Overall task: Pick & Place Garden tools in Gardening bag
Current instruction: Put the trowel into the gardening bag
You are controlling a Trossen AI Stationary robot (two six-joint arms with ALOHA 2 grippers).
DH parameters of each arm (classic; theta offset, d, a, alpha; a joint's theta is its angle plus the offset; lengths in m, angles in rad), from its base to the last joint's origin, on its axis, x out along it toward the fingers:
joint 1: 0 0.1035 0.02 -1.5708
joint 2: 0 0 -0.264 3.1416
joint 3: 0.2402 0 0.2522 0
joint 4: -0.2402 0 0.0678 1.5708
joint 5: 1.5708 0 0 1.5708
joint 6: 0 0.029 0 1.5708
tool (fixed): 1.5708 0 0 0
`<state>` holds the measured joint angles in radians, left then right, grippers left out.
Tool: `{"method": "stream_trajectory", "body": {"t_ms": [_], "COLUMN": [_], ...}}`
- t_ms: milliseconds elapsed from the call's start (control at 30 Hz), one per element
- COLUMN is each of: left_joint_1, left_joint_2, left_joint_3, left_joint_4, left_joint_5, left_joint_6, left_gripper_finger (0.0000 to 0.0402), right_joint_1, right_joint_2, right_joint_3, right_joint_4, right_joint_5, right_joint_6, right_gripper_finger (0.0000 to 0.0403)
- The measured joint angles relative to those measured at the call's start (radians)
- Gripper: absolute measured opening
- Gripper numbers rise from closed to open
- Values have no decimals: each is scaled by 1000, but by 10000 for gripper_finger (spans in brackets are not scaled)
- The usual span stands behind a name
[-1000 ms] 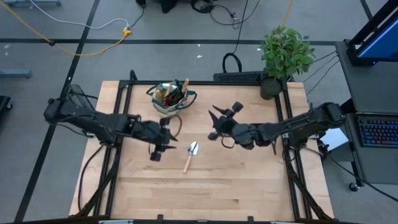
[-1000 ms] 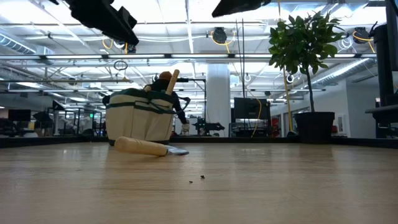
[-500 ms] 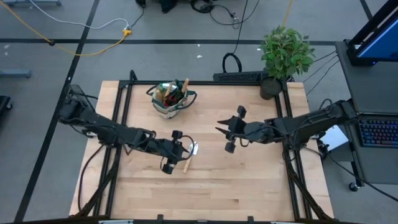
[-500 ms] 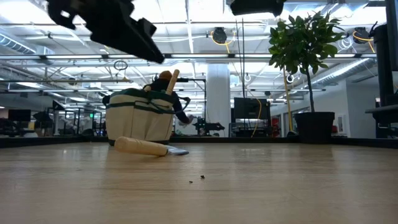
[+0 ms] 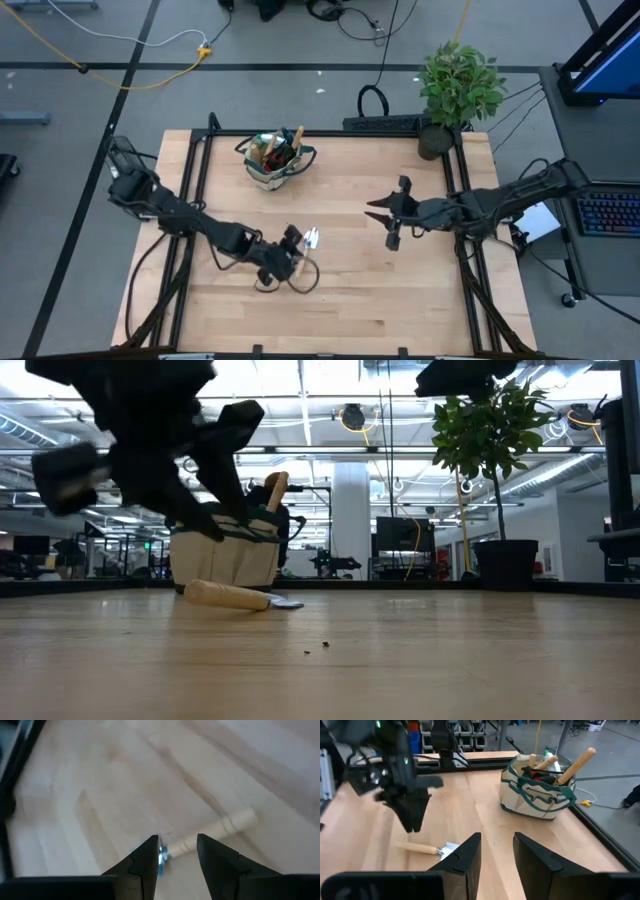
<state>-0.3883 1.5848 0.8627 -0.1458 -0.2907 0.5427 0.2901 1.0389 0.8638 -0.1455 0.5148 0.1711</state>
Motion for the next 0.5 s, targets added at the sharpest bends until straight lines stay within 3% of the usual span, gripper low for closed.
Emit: {"method": "stream_trajectory", "body": {"t_ms": [167,500], "left_joint_1": [-16,14], "left_joint_2": [57,80], "left_joint_3": [9,30], "left_joint_4": [22,15], "left_joint_5": [1,55], "left_joint_6": [270,487], "left_gripper_finger": [140,140], "right_joint_1": [23,39], "right_joint_2": [-45,-61], "right_joint_3": [-36,-52], "right_joint_4": [6,13], "right_joint_5": [0,6], "right_joint_6": [36,79], "right_gripper_finger": [105,105]}}
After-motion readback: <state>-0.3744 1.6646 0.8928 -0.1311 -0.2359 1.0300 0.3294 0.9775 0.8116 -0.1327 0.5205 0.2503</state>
